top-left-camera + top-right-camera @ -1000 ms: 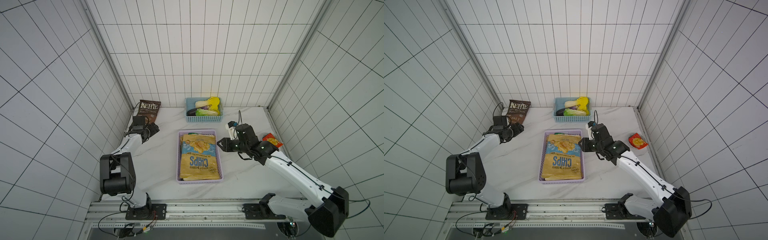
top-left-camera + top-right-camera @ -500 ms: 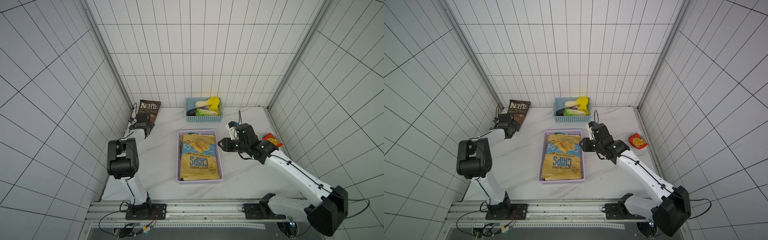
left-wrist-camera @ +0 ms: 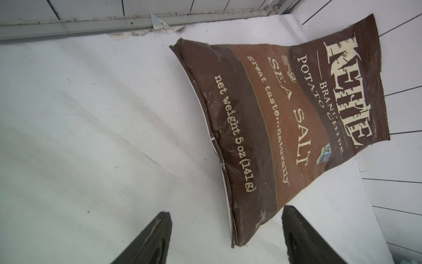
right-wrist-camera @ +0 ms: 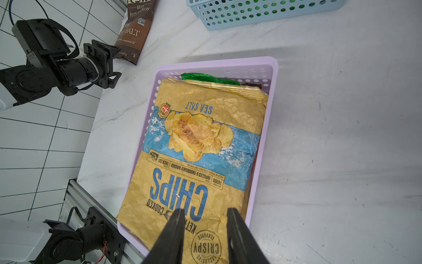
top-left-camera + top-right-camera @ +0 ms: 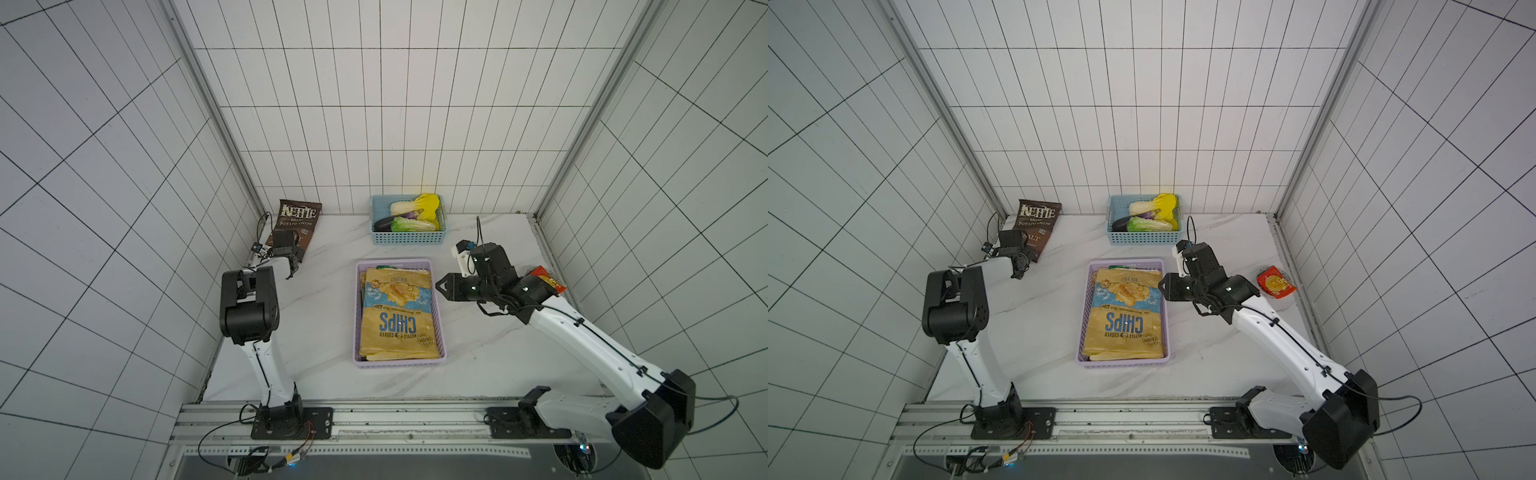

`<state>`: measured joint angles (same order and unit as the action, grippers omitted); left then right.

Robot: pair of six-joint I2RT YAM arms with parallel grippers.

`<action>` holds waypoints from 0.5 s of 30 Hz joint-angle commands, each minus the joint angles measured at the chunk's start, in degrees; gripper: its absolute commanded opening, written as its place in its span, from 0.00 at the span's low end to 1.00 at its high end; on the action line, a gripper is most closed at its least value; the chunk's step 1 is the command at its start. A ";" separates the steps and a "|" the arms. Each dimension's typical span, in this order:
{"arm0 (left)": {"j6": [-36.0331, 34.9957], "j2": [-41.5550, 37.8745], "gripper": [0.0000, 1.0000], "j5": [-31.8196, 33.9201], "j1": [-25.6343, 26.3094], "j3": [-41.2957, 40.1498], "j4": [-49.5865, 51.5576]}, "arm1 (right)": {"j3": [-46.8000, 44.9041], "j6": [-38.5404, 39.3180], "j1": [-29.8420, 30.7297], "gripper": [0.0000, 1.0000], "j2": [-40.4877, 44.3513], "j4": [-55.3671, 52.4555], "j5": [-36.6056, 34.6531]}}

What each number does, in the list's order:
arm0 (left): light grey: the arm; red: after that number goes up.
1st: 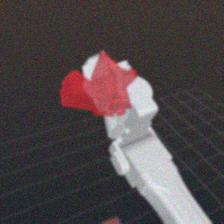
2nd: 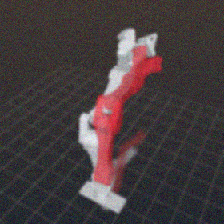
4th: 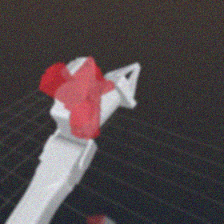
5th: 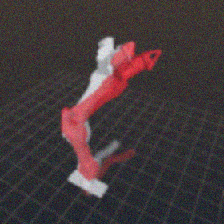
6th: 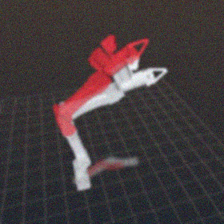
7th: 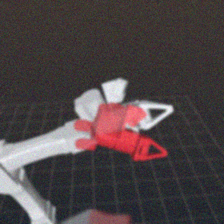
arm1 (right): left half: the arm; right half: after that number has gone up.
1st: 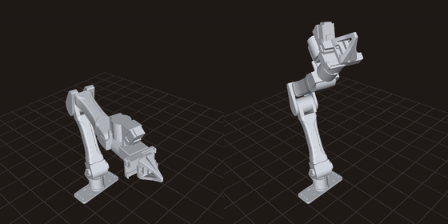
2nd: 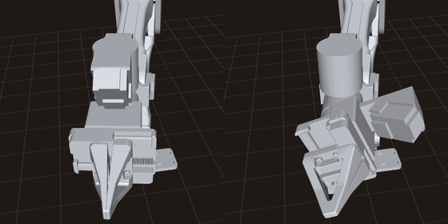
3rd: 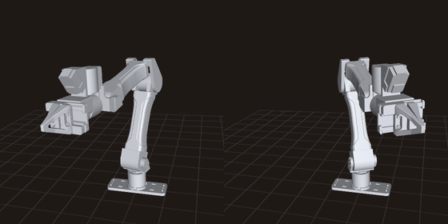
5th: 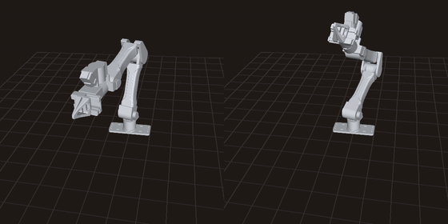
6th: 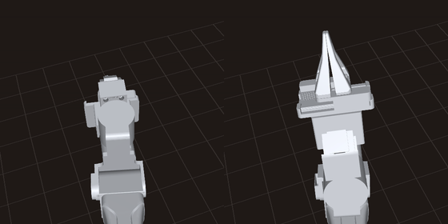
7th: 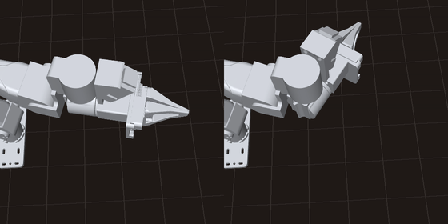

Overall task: Put the potato chips into the basket
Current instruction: Pick up the potato chip from the corner of the board.

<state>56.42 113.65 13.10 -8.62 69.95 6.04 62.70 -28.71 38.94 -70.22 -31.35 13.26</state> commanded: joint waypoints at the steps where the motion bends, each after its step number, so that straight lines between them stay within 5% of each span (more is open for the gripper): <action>1: 1.66 2.26 0.75 0.43 -0.51 1.61 -1.08 | 3.26 0.54 -0.62 0.35 -1.25 -1.41 0.71; 15: 2.67 10.92 0.72 -8.28 -1.92 10.36 1.95 | 4.43 -0.56 -0.62 0.34 -2.30 -1.52 1.67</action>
<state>58.74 121.78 8.36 -9.98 78.98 5.78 64.71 -28.97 38.94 -72.20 -32.10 14.33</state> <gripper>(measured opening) 0.722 0.343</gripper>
